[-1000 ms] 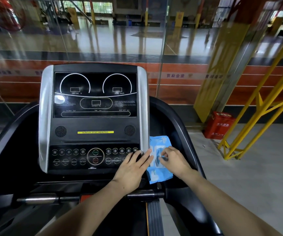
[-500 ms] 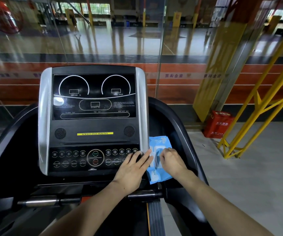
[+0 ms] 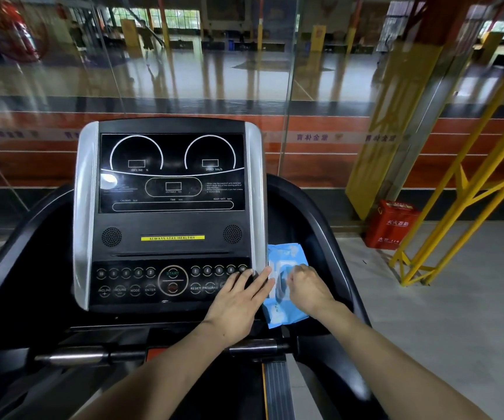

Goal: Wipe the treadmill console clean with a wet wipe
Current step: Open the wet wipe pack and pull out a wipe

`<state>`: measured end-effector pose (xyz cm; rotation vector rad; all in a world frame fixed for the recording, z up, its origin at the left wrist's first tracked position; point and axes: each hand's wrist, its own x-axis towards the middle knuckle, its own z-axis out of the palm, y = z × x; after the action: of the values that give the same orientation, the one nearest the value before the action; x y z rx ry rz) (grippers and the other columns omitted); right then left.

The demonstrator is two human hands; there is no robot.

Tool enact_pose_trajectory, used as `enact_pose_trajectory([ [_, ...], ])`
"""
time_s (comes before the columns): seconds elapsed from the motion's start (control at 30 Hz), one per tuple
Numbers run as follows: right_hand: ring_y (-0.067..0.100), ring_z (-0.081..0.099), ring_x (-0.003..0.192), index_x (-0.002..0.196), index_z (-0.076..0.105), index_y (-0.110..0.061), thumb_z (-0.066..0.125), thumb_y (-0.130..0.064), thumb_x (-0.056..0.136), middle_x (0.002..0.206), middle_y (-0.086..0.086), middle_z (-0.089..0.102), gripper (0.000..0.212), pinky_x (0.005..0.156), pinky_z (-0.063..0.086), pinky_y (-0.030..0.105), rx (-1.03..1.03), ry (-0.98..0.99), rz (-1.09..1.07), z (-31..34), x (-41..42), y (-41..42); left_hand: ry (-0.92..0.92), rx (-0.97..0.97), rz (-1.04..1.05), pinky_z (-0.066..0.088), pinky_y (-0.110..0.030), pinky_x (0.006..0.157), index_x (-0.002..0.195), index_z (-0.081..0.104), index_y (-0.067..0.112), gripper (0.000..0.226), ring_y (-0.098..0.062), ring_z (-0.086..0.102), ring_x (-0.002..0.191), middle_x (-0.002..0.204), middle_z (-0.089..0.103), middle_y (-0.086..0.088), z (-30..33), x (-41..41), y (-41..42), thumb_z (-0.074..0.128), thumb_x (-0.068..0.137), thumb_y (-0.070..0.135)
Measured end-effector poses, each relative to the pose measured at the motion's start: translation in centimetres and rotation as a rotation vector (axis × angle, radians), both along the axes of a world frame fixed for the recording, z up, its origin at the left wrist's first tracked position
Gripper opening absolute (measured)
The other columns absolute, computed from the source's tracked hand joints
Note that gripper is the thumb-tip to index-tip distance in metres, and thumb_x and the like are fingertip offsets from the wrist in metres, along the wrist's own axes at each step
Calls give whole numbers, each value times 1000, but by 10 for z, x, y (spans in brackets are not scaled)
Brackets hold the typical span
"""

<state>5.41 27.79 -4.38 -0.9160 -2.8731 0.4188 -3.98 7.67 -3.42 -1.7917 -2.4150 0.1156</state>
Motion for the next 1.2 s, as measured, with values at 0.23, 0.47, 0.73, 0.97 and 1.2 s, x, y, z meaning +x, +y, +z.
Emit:
enact_pose_trajectory([
  [0.23, 11, 53, 67, 76, 47, -18, 47, -15, 97, 85, 1, 56, 22, 53, 37, 17, -262, 115, -40, 6, 15, 7, -2, 15, 7, 10, -51, 128, 165, -1, 21, 88, -36, 14, 154, 174, -17, -3, -1, 0, -1, 52, 95, 16],
  [0.47, 13, 56, 70, 90, 52, -22, 43, -29, 104, 87, 2, 63, 18, 60, 46, 28, -566, 313, -127, 21, 33, 14, 9, -17, 15, 5, -54, 129, 165, -6, 21, 88, -37, 8, 157, 173, -19, -4, -3, 5, 2, 50, 97, 19],
  [0.73, 11, 66, 79, 99, 53, -28, 61, -52, 93, 91, -5, 67, 26, 63, 51, 25, -609, 487, -256, 27, 32, 6, -9, -3, 12, 13, -51, 127, 164, -7, 21, 89, -37, 16, 152, 173, -20, -3, -1, 10, 6, 49, 95, 16],
  [0.97, 18, 69, 77, 86, 64, -19, 63, -30, 98, 81, 1, 70, 16, 69, 59, 37, -504, 637, -221, 46, 26, -5, -43, -15, 18, 16, -49, 126, 165, -5, 22, 89, -34, 18, 150, 174, -18, 0, 1, 12, 8, 48, 94, 16],
  [1.2, 4, 48, 67, 89, 51, -21, 55, -28, 98, 75, -8, 50, 13, 59, 43, 17, -536, 866, -74, 101, 38, 10, -73, -23, 47, 21, -48, 124, 165, -4, 21, 90, -33, 19, 149, 174, -17, 0, 0, 14, 9, 50, 92, 16],
])
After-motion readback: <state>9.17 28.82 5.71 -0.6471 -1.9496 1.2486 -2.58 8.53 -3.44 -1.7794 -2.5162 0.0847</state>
